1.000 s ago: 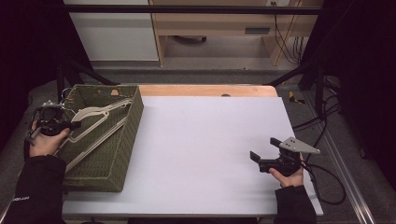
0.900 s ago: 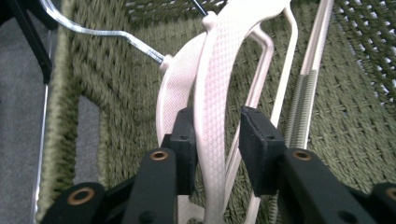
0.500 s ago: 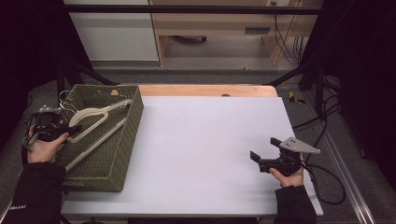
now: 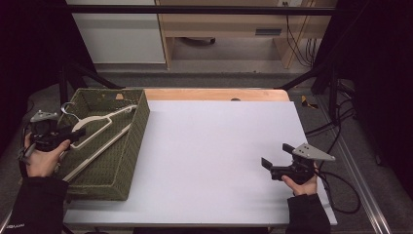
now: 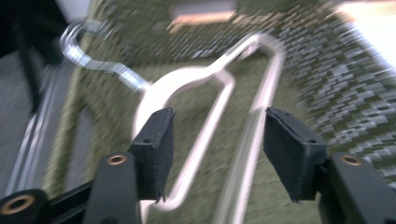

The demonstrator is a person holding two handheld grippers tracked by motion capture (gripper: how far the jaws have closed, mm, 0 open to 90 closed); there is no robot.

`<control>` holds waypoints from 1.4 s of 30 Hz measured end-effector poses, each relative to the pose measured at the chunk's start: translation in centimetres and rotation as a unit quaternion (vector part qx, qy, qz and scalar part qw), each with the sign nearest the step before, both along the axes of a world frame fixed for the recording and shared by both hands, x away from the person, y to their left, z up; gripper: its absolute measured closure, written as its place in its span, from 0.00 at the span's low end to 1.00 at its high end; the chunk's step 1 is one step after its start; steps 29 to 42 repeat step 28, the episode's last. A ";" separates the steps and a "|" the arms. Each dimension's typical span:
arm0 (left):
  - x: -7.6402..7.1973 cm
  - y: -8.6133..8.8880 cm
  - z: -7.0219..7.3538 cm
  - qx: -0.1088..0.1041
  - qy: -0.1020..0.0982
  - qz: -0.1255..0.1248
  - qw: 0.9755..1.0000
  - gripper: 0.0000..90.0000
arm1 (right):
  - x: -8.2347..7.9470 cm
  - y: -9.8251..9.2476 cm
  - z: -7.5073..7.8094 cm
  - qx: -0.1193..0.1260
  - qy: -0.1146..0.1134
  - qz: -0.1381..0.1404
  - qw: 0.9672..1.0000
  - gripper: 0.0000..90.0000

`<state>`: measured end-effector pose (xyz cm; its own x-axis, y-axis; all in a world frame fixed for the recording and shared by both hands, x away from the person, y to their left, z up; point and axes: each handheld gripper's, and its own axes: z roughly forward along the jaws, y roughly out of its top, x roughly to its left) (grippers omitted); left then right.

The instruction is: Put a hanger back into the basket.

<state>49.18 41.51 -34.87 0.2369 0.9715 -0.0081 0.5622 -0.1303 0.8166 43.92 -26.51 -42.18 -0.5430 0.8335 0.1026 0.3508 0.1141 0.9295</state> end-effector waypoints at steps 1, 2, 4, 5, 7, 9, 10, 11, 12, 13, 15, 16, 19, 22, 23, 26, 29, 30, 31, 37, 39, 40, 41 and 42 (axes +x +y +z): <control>-0.3 -0.4 0.3 -0.008 -0.016 -0.009 1.000 0.40 | 0.0 0.0 0.0 0.001 0.000 0.000 1.000 0.01; -0.6 -0.8 0.5 -0.013 -0.028 -0.016 0.999 0.40 | 0.0 0.0 0.0 0.001 0.000 0.000 1.000 0.01; -1.3 -1.7 1.1 -0.031 -0.055 -0.039 0.997 0.32 | -0.1 -0.1 0.1 0.002 -0.002 -0.001 1.000 0.01; -1.9 -2.8 1.6 -0.048 -0.081 -0.063 0.994 0.29 | -0.1 -0.2 0.2 0.004 -0.003 -0.002 1.000 0.01; -2.6 -4.1 2.0 -0.063 -0.102 -0.090 0.989 0.26 | -0.2 -0.3 0.2 0.004 -0.005 -0.001 1.000 0.01; -3.1 -5.3 2.1 -0.069 -0.113 -0.108 0.985 0.17 | -0.3 -0.4 0.5 0.008 -0.011 -0.002 1.000 0.01; -3.3 -6.0 2.1 -0.072 -0.118 -0.112 0.984 0.14 | -0.3 -0.5 0.6 0.009 -0.012 -0.001 1.000 0.01; -3.5 -6.6 2.0 -0.075 -0.119 -0.120 0.983 0.12 | -0.4 -0.5 0.6 0.010 -0.014 -0.001 1.000 0.01; -3.7 -7.1 1.9 -0.080 -0.120 -0.129 0.981 0.11 | -0.4 -0.5 0.7 0.011 -0.014 -0.002 1.000 0.01; -4.0 -7.7 1.7 -0.087 -0.122 -0.139 0.979 0.11 | -0.5 -0.6 0.8 0.012 -0.015 -0.002 1.000 0.01; -4.4 -8.8 1.4 -0.088 -0.123 -0.156 0.976 0.10 | -0.6 -0.6 1.0 0.015 -0.017 -0.002 1.000 0.01; -4.6 -9.4 1.3 -0.089 -0.123 -0.163 0.975 0.09 | -0.6 -0.7 1.1 0.016 -0.019 -0.002 1.000 0.01; -5.2 -11.0 0.8 -0.077 -0.126 -0.181 0.972 0.07 | -0.7 -0.9 1.3 0.023 -0.025 -0.003 0.999 0.01; -5.7 -12.4 0.5 -0.081 -0.126 -0.199 0.968 0.06 | -0.9 -1.0 1.5 0.031 -0.026 -0.005 0.999 0.01; -5.8 -12.8 0.3 -0.080 -0.127 -0.202 0.968 0.06 | -0.9 -1.2 1.5 0.029 -0.028 -0.005 0.999 0.01; -6.0 -13.9 -0.4 -0.076 -0.122 -0.210 0.967 0.05 | -1.1 -1.3 1.7 0.034 -0.030 -0.005 0.999 0.01; -6.1 -14.2 -0.6 -0.079 -0.120 -0.213 0.966 0.05 | -1.2 -1.3 1.9 0.038 -0.030 -0.005 0.999 0.01; -6.1 -14.2 -0.6 -0.079 -0.120 -0.213 0.966 0.05 | -1.2 -1.3 1.9 0.038 -0.030 -0.005 0.999 0.01; -6.1 -14.2 -0.6 -0.079 -0.120 -0.213 0.966 0.05 | -1.2 -1.3 1.9 0.038 -0.030 -0.005 0.999 0.01; -6.1 -14.2 -0.6 -0.079 -0.120 -0.213 0.966 0.05 | -1.2 -1.3 1.9 0.038 -0.030 -0.005 0.999 0.01; -6.1 -14.2 -0.6 -0.079 -0.120 -0.213 0.966 0.05 | -1.2 -1.3 1.9 0.038 -0.030 -0.005 0.999 0.01; -6.1 -14.2 -0.6 -0.079 -0.120 -0.213 0.966 0.05 | -1.2 -1.3 1.9 0.038 -0.030 -0.005 0.999 0.01; -6.1 -14.2 -0.6 -0.079 -0.120 -0.213 0.966 0.05 | -1.2 -1.3 1.9 0.038 -0.030 -0.005 0.999 0.01; -6.1 -14.2 -0.6 -0.079 -0.120 -0.213 0.966 0.05 | -1.2 -1.3 1.9 0.038 -0.030 -0.005 0.999 0.01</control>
